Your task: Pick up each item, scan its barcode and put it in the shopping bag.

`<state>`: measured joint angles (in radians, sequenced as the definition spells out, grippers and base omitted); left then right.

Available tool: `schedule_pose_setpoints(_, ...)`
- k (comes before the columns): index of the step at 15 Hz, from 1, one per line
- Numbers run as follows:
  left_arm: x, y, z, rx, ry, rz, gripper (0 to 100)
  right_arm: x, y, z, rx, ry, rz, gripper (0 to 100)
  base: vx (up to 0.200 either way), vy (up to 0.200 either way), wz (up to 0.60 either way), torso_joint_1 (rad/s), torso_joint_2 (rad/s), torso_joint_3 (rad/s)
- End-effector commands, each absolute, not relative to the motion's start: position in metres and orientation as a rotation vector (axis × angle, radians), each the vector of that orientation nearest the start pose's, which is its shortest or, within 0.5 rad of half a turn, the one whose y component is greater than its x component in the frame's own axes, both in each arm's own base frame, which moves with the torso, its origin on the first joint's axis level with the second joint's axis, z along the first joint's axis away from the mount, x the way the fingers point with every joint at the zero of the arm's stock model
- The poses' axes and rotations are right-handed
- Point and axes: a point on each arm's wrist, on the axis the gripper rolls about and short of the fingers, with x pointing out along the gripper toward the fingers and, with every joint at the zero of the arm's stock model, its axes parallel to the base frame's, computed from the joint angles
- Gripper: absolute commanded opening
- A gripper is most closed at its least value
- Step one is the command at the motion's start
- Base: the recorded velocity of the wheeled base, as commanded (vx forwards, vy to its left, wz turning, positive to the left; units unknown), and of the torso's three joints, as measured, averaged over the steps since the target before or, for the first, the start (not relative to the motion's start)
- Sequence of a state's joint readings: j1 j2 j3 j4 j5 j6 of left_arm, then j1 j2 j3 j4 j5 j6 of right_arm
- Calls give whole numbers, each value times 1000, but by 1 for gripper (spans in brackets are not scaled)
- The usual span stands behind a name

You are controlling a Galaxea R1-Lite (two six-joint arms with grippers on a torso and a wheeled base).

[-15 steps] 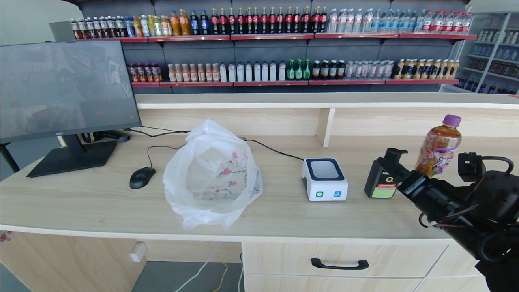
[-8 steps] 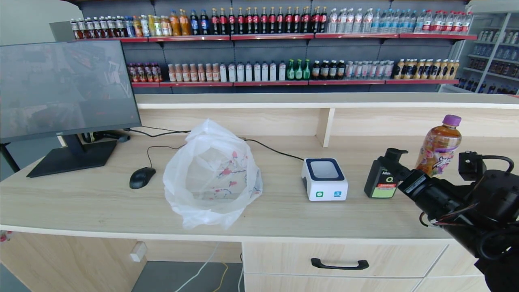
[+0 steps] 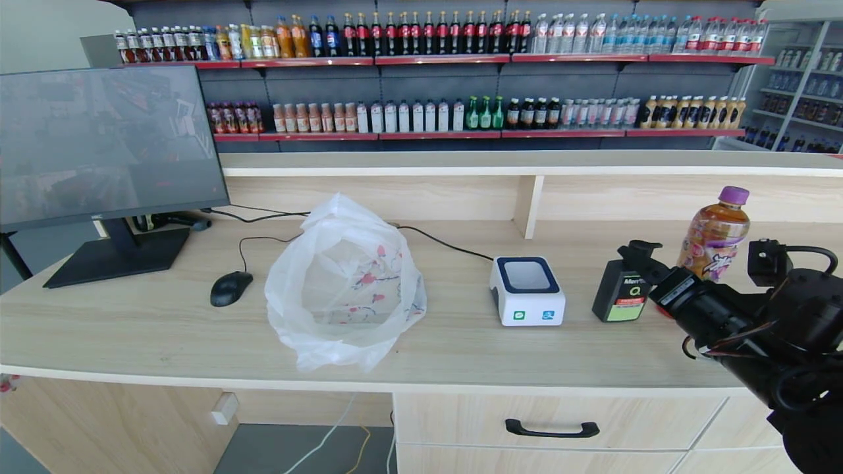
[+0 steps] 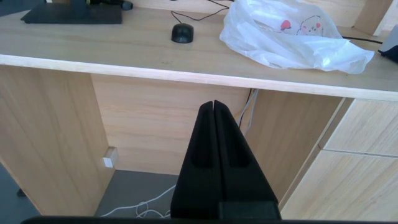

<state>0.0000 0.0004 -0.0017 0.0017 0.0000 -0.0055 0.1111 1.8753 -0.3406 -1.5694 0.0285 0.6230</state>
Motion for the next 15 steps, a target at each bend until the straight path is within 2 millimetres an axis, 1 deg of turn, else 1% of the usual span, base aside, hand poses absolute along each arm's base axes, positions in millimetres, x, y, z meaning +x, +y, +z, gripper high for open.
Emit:
schedule_pose_setpoints(1,-23,0,76,-6,0,0,0,273,31,119,623,5,147,100,0,0,0,0,0,0)
schedule_pose_setpoints(4,-23,0,76,-6,0,0,0,273,31,119,623,5,147,100,0,0,0,0,0,0)
schedule_pose_setpoints(6,-23,0,76,-6,0,0,0,280,30,117,626,2,142,100,0,0,0,0,0,0)
schedule_pose_setpoints(14,-23,0,75,-6,2,0,0,286,30,114,626,4,140,100,0,0,0,0,0,0)
schedule_pose_setpoints(15,-23,0,76,-6,0,0,0,288,30,110,626,16,134,100,0,0,0,0,0,0)
